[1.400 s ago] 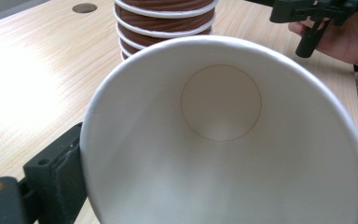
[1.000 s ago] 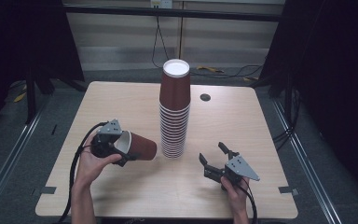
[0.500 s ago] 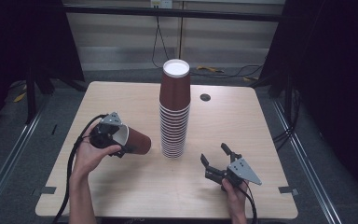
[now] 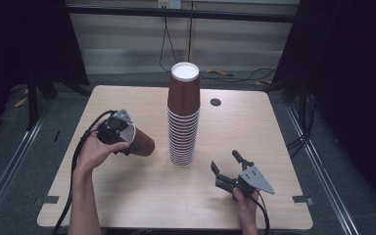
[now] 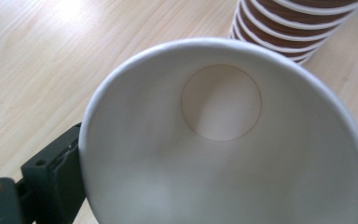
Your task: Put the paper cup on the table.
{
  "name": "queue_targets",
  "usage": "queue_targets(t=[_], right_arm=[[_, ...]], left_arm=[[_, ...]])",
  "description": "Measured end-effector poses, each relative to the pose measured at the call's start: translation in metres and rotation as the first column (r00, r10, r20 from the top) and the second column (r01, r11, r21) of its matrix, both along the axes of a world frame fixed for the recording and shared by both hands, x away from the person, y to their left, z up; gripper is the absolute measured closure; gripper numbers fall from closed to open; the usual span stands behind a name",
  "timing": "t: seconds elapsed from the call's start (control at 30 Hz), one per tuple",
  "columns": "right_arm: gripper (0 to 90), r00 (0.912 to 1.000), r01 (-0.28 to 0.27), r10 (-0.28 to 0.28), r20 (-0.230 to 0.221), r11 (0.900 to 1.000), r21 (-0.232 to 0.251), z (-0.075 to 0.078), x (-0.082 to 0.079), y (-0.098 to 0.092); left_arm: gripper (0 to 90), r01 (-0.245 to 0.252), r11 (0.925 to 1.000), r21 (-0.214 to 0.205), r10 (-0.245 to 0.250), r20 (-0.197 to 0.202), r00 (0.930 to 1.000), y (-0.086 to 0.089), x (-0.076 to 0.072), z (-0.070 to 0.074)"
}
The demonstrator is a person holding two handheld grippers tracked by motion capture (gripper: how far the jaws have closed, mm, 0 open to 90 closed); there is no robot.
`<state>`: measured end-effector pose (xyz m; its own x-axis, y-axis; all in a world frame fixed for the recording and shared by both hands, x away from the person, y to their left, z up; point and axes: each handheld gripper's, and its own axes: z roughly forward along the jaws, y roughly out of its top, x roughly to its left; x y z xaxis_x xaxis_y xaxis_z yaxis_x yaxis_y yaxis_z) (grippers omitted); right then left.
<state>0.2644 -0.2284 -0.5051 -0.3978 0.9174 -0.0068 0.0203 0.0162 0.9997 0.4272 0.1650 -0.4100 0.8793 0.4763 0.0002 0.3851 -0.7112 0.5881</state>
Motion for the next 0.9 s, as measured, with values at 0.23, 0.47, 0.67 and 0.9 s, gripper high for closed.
queue_targets(t=[0.23, 0.47, 0.67, 0.9], right_arm=[[13.7, 1.0, 0.0, 0.0, 0.0, 1.0, 0.0, 0.0, 0.0, 0.0], [13.7, 0.9999, -0.01, 0.01, 0.002, 0.9999, -0.001, 0.0, 0.0, 0.0], [13.7, 0.9999, -0.013, 0.013, 0.001, 0.9999, 0.001, 0.0, 0.0, 0.0], [13.7, 0.9999, -0.012, 0.012, 0.002, 0.9999, 0.002, 0.0, 0.0, 0.0]], left_arm=[[3.7, 0.006, 0.9989, 0.047, -0.004, -0.034, 0.9994, -0.011, 0.01, -0.004], [3.3, 0.046, 0.9876, 0.15, -0.038, -0.057, 0.9977, -0.023, 0.022, -0.004], [2.3, 0.045, 0.9834, 0.176, -0.036, -0.051, 0.9981, -0.03, 0.029, -0.008], [3.0, 0.057, 0.9911, 0.12, -0.054, -0.024, 0.9982, -0.042, 0.028, -0.012]])
